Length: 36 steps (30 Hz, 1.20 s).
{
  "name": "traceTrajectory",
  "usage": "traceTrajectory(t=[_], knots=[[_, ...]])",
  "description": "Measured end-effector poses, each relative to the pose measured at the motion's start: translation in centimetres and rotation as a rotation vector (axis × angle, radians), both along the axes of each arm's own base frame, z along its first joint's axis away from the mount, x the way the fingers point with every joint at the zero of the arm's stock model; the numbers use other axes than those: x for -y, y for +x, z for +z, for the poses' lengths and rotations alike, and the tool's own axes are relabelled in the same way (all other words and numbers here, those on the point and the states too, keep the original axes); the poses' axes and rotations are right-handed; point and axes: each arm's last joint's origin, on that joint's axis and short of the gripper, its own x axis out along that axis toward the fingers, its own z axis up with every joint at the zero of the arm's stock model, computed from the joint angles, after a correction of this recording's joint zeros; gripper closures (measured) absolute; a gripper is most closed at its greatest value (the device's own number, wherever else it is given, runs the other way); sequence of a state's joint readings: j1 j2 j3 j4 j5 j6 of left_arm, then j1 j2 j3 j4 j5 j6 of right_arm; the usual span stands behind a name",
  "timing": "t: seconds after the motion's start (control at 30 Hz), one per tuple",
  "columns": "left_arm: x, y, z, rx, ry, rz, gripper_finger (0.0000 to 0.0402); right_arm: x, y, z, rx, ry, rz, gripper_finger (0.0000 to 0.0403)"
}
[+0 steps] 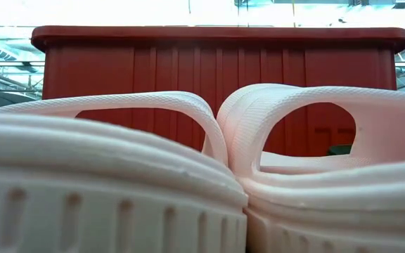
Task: Pick and place slides into bin
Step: Put the middle right black slide into the red bin
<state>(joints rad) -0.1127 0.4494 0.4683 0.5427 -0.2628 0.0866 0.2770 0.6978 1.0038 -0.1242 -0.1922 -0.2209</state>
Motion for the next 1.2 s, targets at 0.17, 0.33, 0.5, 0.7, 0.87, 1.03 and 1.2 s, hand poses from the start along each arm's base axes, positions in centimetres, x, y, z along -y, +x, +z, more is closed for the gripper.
traceTrajectory(t=[0.17,0.33,0.5,0.7,0.87,1.03,1.2], knots=[[0.0,0.0,-0.1,-0.009,0.004,0.002,0.016,-2.1,1.4,-0.2,-0.123,-0.121,-0.126,0.0202],[0.0,0.1,-0.1,-0.016,0.006,0.003,0.016,-4.4,2.1,-0.5,-0.267,-0.181,-0.292,0.0202],[0.0,0.1,-0.1,-0.017,0.009,0.004,0.016,-6.8,2.0,-0.3,-0.417,-0.136,-0.323,0.0202],[0.0,0.1,-0.1,-0.017,0.008,0.004,0.016,-9.2,2.3,-1.5,-0.642,-0.097,-0.337,0.0202],[0.0,0.1,-0.1,-0.017,0.008,0.004,0.016,-10.3,2.6,-3.6,-0.872,-0.025,-0.325,0.0202],[0.0,0.1,-0.1,-0.017,0.008,0.004,0.016,-11.2,3.1,-5.2,-1.068,0.046,-0.328,0.0202],[0.0,0.1,-0.1,-0.017,0.01,0.005,0.016,-12.0,3.4,-7.1,-1.19,0.095,-0.315,0.0202]])
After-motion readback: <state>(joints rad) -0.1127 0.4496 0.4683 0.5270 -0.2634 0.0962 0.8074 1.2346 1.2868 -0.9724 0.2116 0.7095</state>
